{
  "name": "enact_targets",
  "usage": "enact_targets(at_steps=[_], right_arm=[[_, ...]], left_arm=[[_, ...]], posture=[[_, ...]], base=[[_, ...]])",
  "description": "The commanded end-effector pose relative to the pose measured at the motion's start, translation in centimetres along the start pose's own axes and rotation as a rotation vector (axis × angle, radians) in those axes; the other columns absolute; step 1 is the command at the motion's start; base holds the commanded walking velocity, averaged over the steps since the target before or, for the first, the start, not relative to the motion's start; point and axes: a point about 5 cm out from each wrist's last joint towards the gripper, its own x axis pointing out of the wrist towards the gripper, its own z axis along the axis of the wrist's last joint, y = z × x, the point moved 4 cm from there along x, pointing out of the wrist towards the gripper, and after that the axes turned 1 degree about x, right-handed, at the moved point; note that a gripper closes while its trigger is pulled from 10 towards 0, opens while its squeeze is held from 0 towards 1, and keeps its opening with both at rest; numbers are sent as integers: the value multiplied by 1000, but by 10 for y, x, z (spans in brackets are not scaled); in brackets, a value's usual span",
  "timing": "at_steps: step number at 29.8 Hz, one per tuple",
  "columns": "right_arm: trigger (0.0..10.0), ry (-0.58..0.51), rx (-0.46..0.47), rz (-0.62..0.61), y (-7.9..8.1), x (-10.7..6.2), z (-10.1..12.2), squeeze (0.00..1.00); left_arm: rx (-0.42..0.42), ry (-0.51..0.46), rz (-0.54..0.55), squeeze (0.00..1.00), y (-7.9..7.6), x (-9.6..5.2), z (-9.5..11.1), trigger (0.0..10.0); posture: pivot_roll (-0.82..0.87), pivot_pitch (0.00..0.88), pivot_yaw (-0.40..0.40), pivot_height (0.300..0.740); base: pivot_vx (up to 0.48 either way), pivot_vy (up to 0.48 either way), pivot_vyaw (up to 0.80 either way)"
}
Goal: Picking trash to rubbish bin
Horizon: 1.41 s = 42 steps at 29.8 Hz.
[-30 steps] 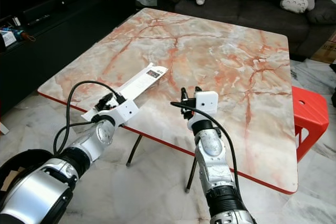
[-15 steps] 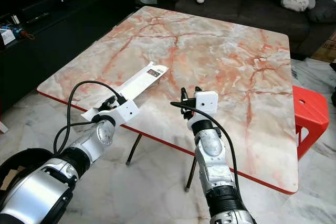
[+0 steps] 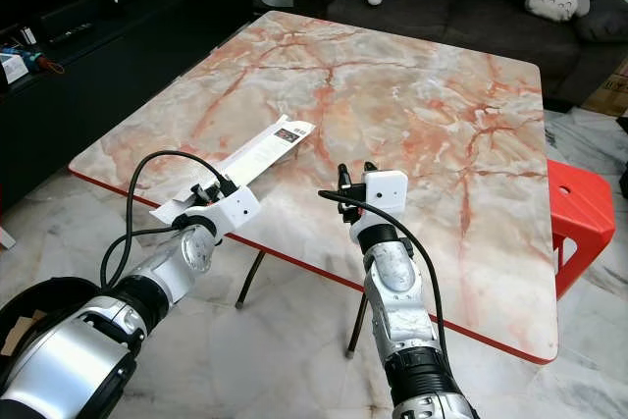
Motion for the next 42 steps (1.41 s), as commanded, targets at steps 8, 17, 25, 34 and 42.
enact_targets(at_steps=[8, 17, 25, 34, 42], right_arm=[[10000, 0, 7, 6, 0, 0, 1, 0], [10000, 0, 9, 8, 1, 0, 1, 0], [10000, -3, 10, 9, 2, 1, 1, 0], [10000, -78, 39, -11, -1, 2, 15, 0], [10000, -170, 7, -66, -18, 3, 37, 0]], left_arm=[[11, -21, 45, 0, 10, 2, 5, 0], [-32, -107, 268, 0, 48, 2, 20, 10000], [-264, -221, 338, 0, 59, -4, 38, 10000], [-524, -359, 372, 0, 65, -16, 53, 10000], [-680, -489, 319, 0, 62, -30, 60, 10000]], posture=[[66, 61, -48, 740], [68, 60, -49, 740], [68, 58, -49, 740], [67, 58, -46, 740], [59, 47, -45, 740]], base=[[0, 0, 0], [0, 0, 0], [0, 0, 0], [0, 0, 0], [0, 0, 0]])
